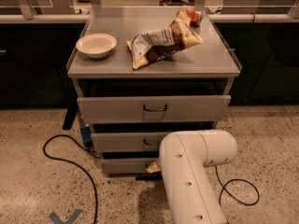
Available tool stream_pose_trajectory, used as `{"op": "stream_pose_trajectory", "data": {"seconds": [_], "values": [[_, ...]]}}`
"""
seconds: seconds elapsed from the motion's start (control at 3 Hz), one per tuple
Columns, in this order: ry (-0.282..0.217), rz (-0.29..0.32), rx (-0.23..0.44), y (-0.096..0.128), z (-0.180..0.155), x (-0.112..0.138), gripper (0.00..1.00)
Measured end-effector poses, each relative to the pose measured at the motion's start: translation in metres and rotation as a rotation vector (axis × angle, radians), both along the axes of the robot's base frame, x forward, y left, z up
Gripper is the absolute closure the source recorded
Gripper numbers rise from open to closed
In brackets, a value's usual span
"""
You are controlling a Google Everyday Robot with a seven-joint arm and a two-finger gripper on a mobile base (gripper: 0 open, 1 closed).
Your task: Open bottom drawer
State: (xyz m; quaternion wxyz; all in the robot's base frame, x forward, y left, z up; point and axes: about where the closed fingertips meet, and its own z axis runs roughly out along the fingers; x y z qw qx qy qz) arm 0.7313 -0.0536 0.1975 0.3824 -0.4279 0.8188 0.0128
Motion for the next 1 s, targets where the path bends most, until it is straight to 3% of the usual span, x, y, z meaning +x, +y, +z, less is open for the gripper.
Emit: {"op": "stream_pose_trajectory", "data": {"seconds": [0.67, 1.0], "values": [[0.04, 0.049, -0.095, 0.0063, -0.0095, -0.0025, 0.0], [0.04, 0.049, -0.095, 0.0063, -0.0095, -0.0025, 0.0]]}}
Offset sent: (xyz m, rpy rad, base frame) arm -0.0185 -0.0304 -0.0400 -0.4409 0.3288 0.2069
